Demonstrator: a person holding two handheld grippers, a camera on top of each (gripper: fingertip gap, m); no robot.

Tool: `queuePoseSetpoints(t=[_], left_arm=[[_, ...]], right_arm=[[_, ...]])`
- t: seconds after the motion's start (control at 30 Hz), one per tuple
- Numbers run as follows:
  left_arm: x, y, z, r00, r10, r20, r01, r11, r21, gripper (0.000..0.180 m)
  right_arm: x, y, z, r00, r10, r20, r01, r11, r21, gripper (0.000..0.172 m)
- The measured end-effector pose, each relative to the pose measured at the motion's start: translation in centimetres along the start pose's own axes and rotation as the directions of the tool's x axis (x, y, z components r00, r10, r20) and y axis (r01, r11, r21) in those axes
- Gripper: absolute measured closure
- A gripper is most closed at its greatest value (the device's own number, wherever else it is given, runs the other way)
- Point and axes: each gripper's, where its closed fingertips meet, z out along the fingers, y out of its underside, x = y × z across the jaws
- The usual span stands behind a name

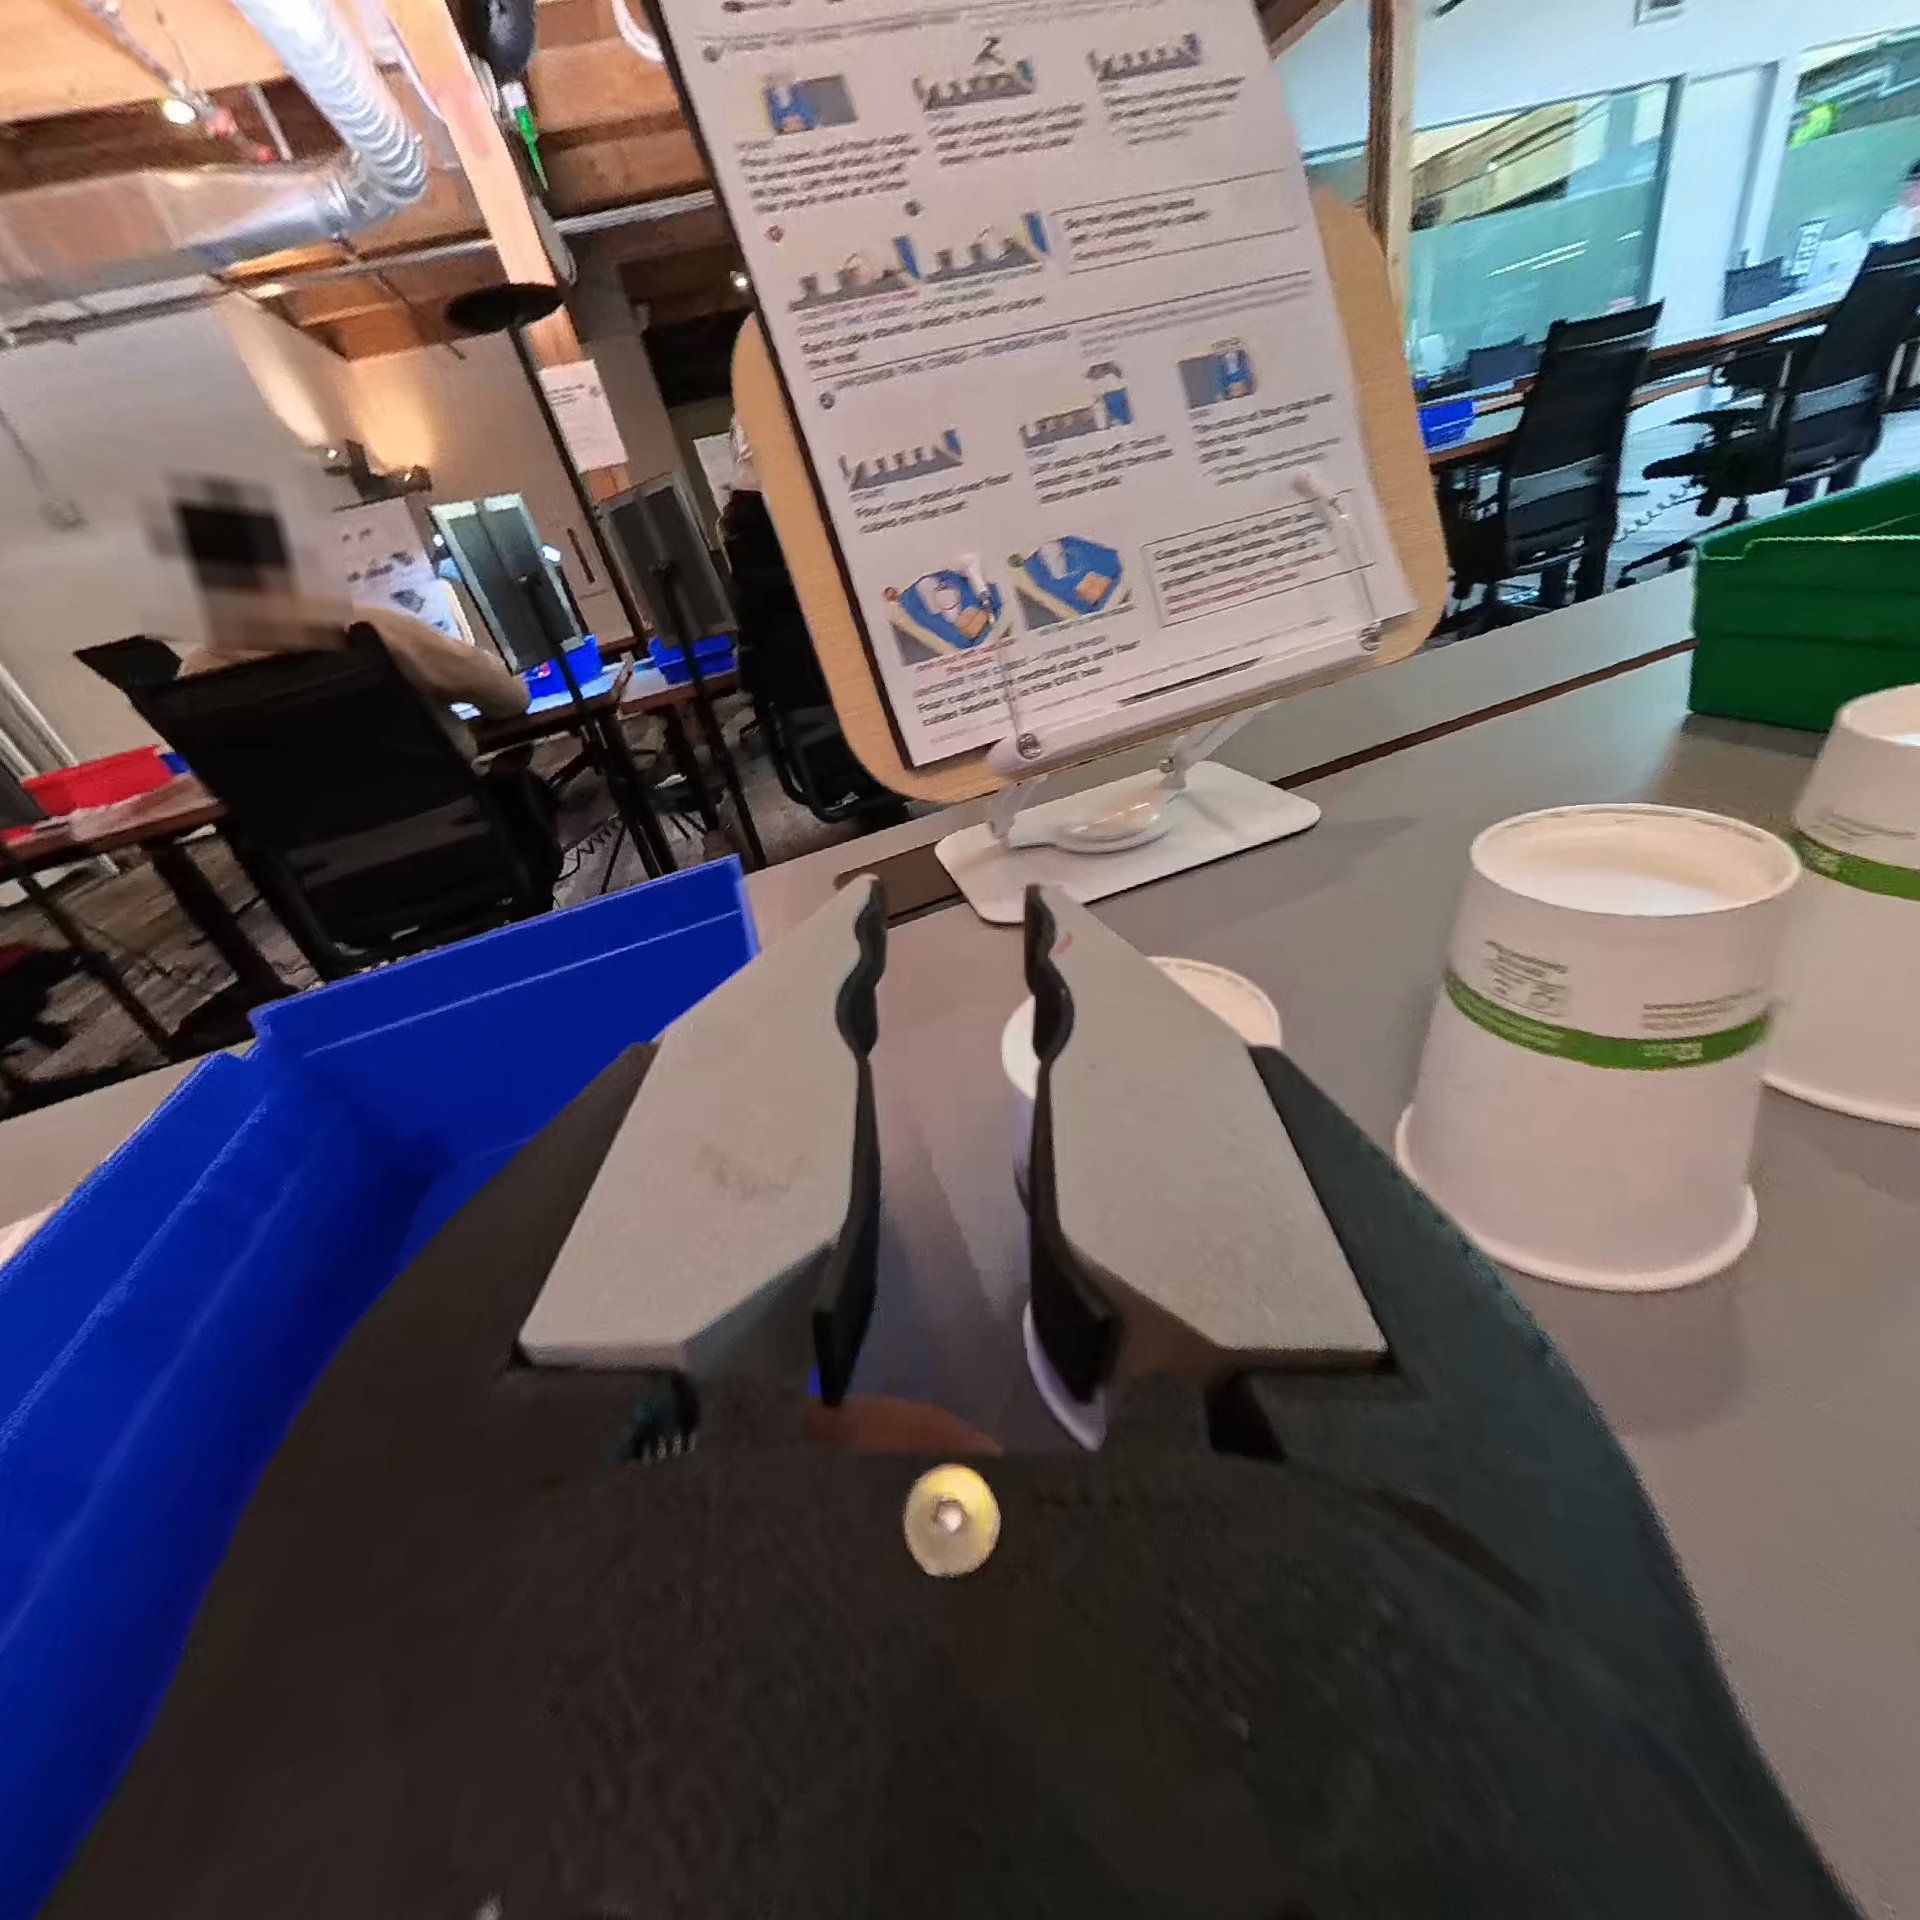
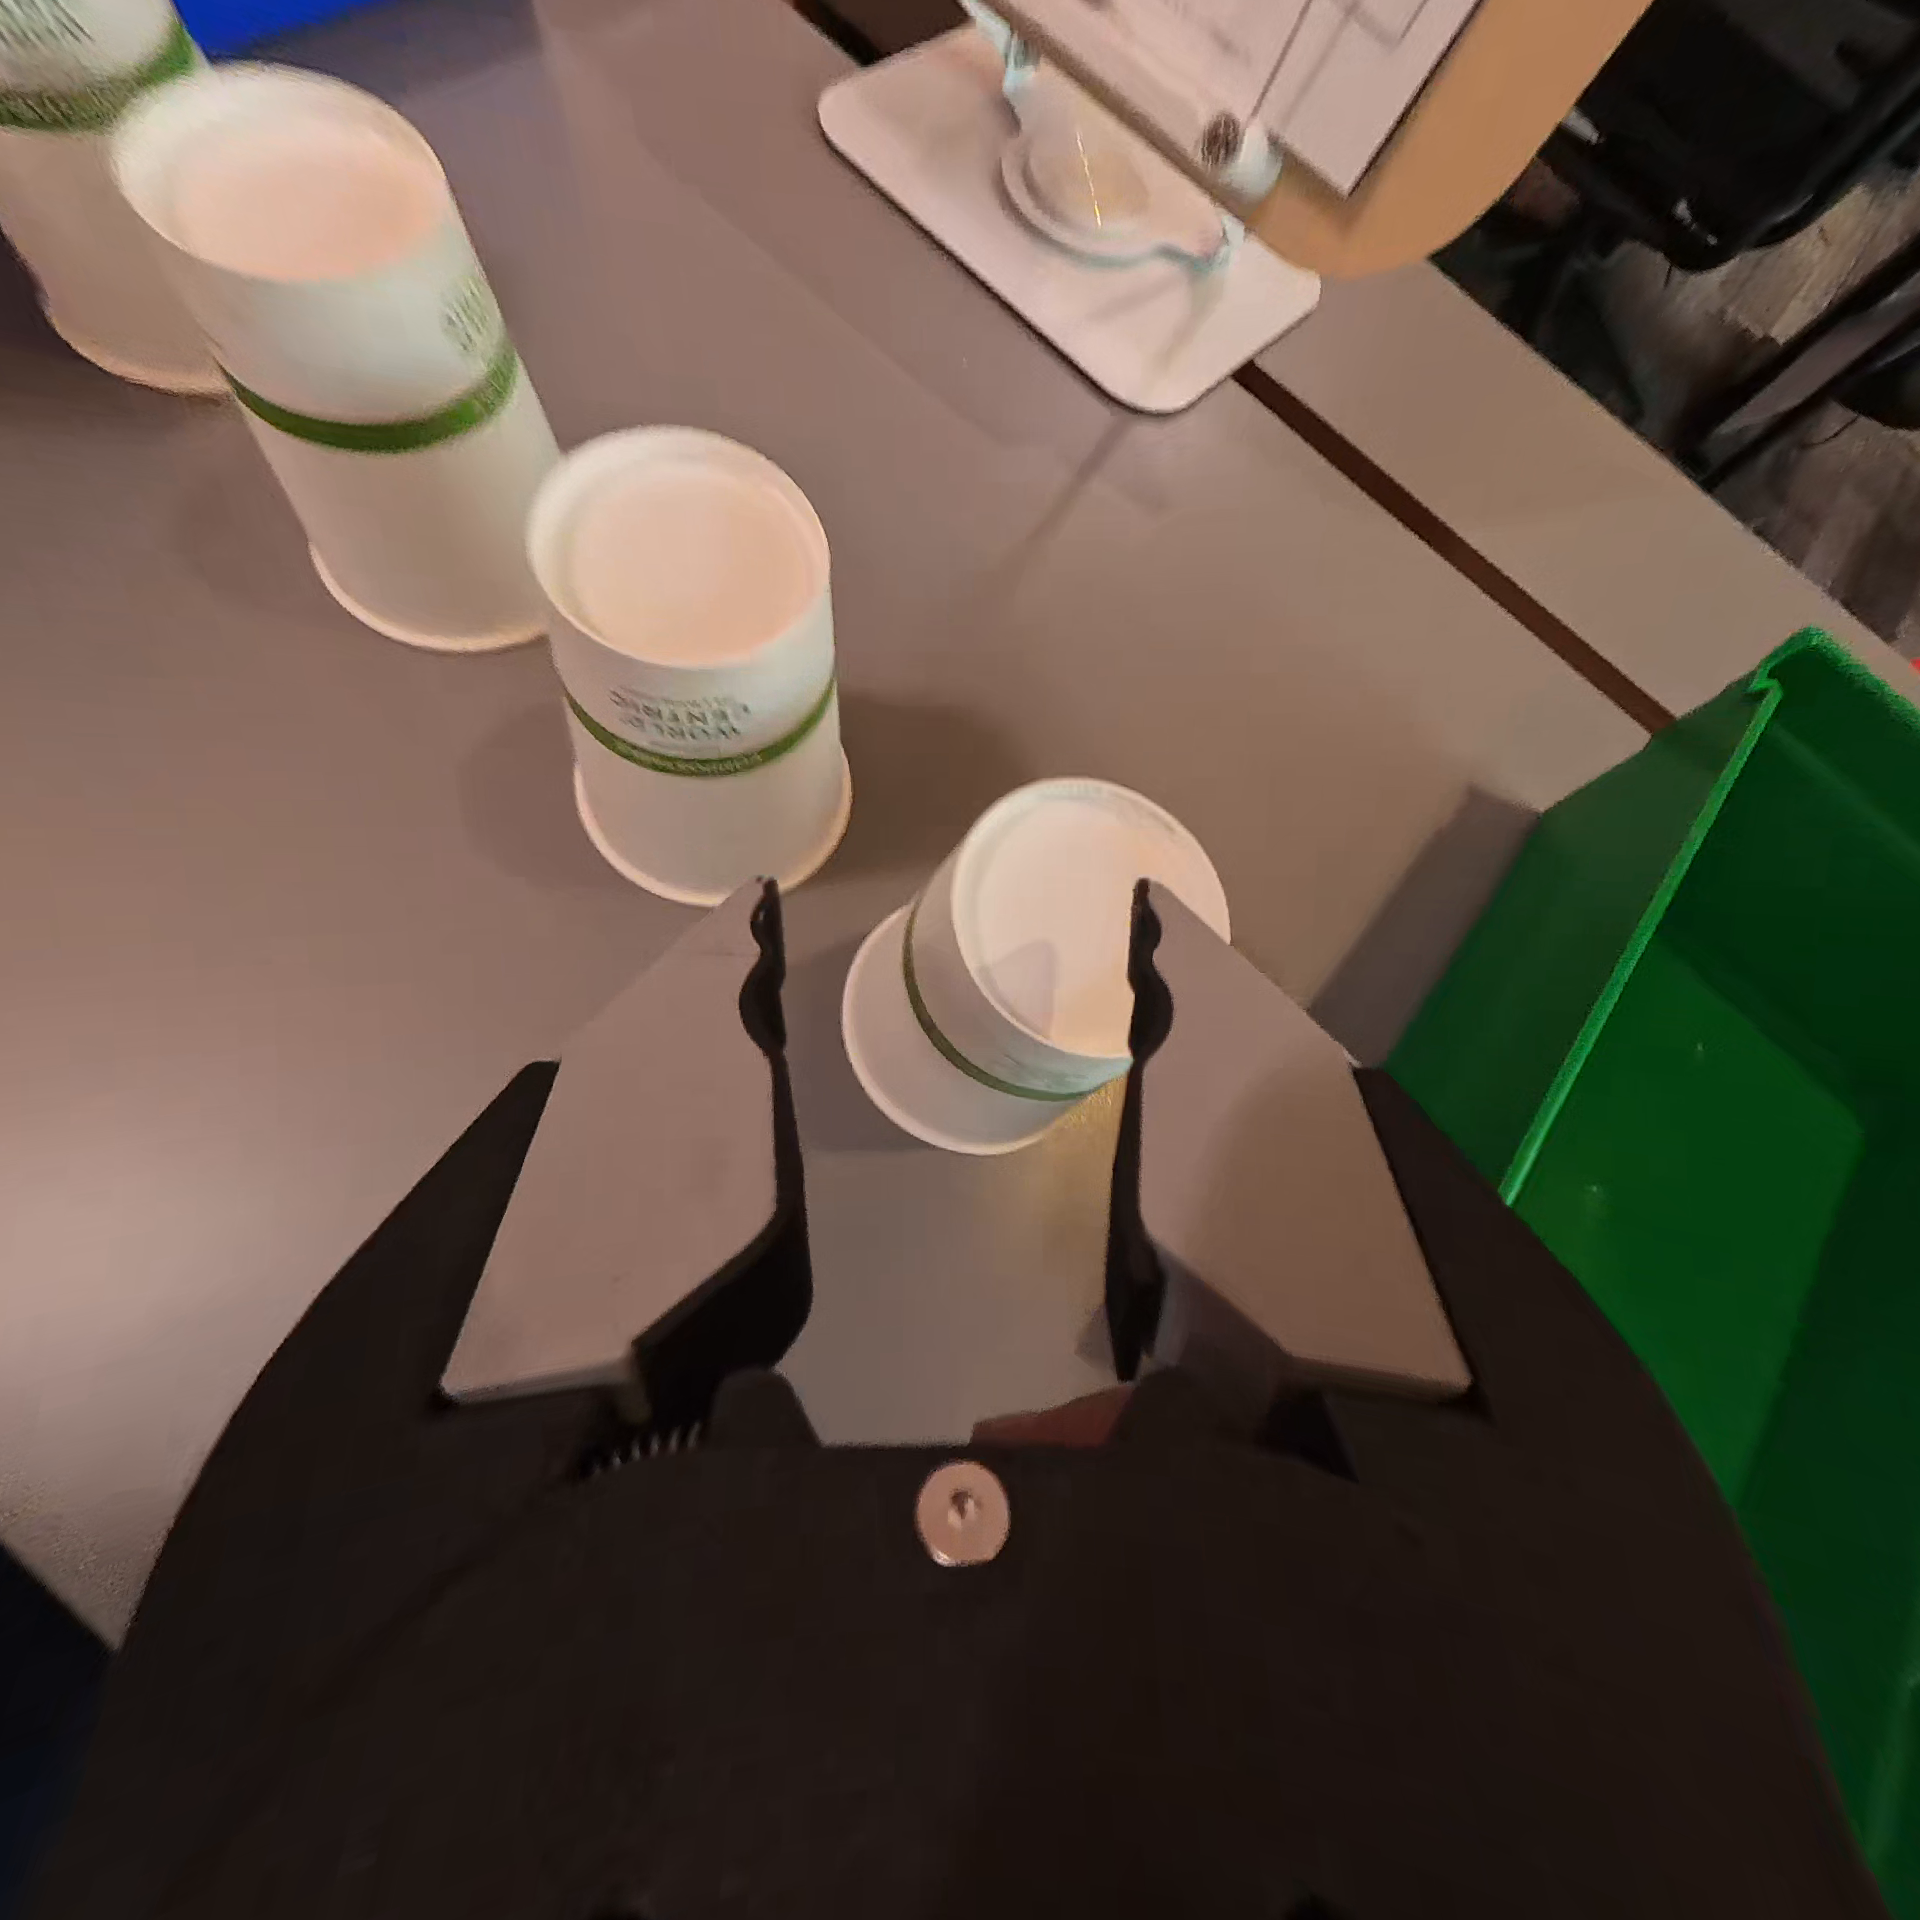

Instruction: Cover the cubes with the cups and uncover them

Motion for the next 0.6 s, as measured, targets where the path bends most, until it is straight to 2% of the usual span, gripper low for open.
queuePoseSetpoints(t=[0.07, 0.27, 0.33, 0.4, 0.6], left_arm=[[0.5, 0.2, 0.1, 0.999, 0.032, -0.006, -0.032, 0.999, -0.008, 0.156], [0.4, 1.1, 0.4, 0.999, 0.038, -0.006, -0.038, 0.998, -0.045, 0.156], [0.4, 1.0, 0.3, 0.999, 0.034, -0.008, -0.035, 0.998, -0.044, 0.156], [0.4, 0.9, 0.2, 0.999, 0.038, -0.008, -0.038, 0.999, -0.037, 0.157], [0.7, 0.7, 0.1, 0.999, 0.045, -0.016, -0.045, 0.999, -0.03, 0.157]], right_arm=[[0.9, 1.1, 1.1, 0.999, -0.014, -0.042, 0.013, 0.999, -0.035, 0.108], [1.5, 1.9, 2.0, 0.985, -0.139, -0.1, 0.131, 0.988, -0.084, 0.134], [1.7, 1.5, 1.7, 0.978, -0.163, -0.126, 0.153, 0.984, -0.09, 0.147], [1.7, 0.6, 1.1, 0.977, -0.164, -0.133, 0.158, 0.986, -0.058, 0.168], [1.8, -0.3, -0.3, 0.988, -0.105, -0.113, 0.103, 0.994, -0.023, 0.17]])
